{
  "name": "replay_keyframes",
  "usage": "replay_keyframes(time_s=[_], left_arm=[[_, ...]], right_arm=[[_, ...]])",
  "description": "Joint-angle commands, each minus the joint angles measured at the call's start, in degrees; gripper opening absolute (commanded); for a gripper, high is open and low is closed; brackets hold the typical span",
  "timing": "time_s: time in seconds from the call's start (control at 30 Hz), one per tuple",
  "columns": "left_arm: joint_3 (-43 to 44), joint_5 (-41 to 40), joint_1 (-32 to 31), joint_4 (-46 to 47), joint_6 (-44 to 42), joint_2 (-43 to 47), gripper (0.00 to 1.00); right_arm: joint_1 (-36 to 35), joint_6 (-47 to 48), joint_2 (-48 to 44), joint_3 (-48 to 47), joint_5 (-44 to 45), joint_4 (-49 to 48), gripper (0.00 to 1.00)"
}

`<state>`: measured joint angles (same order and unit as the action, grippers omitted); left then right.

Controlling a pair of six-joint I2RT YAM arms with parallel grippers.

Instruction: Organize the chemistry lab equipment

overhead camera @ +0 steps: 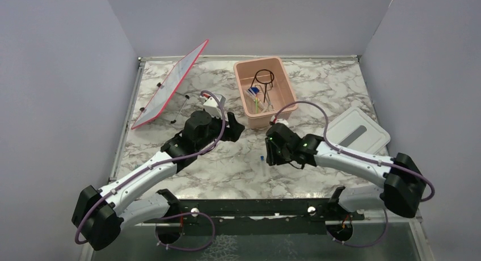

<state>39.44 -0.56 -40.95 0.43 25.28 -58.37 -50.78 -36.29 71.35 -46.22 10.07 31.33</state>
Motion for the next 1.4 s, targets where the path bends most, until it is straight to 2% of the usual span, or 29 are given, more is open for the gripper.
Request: replay_keyframes(time_s=[0.0, 0.4, 0.83, 1.0, 1.17, 1.37], left_arm=[[-0.4, -5.79, -0.01, -1.67, 1.45, 1.84, 0.72], [-0.76, -9.55, 0.08, -3.94, 1.7, 2.97, 0.72], [-1.42, -9.05, 0.08, -3.16, 2.58, 3.01, 0.72], [-2.87, -7.38, 0.08, -1.69, 3.24, 4.63, 0.73], [-3.53, -1.94, 0.08, 0.52, 2.56, 5.49, 0.76], [-4.51, 11.79, 0.08, 7.57, 2.31, 6.43, 0.93]], right_arm=[[-3.99, -3.96, 8.49, -4.03, 2.66, -0.03, 0.44], [-4.76, -7.75, 24.51, -12.36, 7.13, 1.11, 0.43], [-4.72, -8.04, 27.87, -11.73, 8.26, -0.66, 0.22], [-4.75, -5.5, 22.07, -9.99, 8.74, -5.5, 0.21], [-4.73, -2.51, 9.48, -6.74, 9.68, -12.84, 0.21], [-4.66, -1.04, -4.68, -2.42, 11.55, -21.51, 0.21]])
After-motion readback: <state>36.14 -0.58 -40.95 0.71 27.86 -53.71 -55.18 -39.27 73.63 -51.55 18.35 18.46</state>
